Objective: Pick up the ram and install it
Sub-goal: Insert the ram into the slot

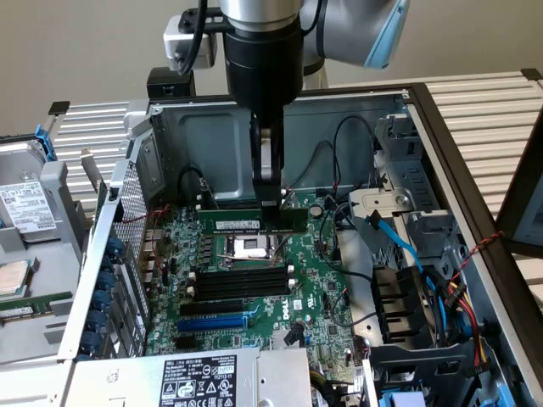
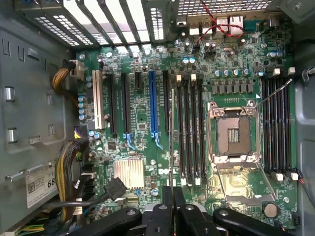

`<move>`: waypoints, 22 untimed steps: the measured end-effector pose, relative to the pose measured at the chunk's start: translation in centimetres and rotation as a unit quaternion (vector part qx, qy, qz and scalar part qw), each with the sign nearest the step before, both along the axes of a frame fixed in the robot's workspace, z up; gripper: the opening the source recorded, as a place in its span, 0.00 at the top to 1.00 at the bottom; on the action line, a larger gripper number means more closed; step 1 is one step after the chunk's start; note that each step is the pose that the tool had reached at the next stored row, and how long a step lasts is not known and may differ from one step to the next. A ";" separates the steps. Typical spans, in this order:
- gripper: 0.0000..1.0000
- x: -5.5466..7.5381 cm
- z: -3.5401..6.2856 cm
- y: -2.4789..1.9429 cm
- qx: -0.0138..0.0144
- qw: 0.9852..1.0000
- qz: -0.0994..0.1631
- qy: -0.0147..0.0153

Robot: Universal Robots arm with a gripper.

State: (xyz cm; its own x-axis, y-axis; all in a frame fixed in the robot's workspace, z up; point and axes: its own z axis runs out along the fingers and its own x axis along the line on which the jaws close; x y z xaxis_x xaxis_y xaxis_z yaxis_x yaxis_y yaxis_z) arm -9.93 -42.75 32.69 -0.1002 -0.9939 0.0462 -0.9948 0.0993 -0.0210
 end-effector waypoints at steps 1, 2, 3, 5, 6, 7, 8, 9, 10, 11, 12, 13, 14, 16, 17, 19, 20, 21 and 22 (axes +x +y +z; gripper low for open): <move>0.87 0.0 -0.18 0.11 0.000 1.000 0.001 0.000; 0.87 0.0 -0.38 0.22 0.000 1.000 0.001 0.000; 0.87 0.0 -0.54 0.32 0.000 1.000 0.002 0.000; 0.87 -0.1 -0.92 0.48 0.000 1.000 0.004 0.000; 0.87 -0.4 -1.09 0.53 0.000 1.000 0.005 -0.001; 0.87 -0.7 -1.28 0.57 0.000 1.000 0.006 -0.002; 0.87 -0.9 -1.46 0.61 0.000 1.000 0.007 -0.002; 0.87 -1.2 -1.64 0.64 0.000 1.000 0.008 -0.003; 0.87 -1.5 -1.82 0.68 0.001 1.000 0.009 -0.004; 0.87 -1.8 -2.01 0.73 0.001 1.000 0.010 -0.005; 0.87 -2.0 -2.20 0.79 0.001 1.000 0.010 -0.005; 0.87 -2.1 -2.36 0.89 0.001 1.000 0.010 -0.005; 0.87 -2.1 -2.54 1.02 0.001 1.000 0.010 -0.005; 0.87 -2.1 -2.91 1.37 0.001 1.000 0.011 -0.005; 0.87 -2.1 -3.10 1.57 0.001 1.000 0.011 -0.005; 0.87 -2.1 -3.47 2.02 0.001 1.000 0.012 -0.005; 0.87 -2.1 -3.64 2.22 0.001 1.000 0.013 -0.005; 0.87 -2.1 -3.82 2.42 0.001 1.000 0.015 -0.005; 0.87 -2.1 -4.01 2.63 0.001 1.000 0.016 -0.005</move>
State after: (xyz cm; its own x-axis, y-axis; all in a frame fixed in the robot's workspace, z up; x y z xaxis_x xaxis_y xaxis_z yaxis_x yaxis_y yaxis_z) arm -12.01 -40.13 28.68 -0.0680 -0.9967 0.0432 -0.9973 0.0667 -0.0315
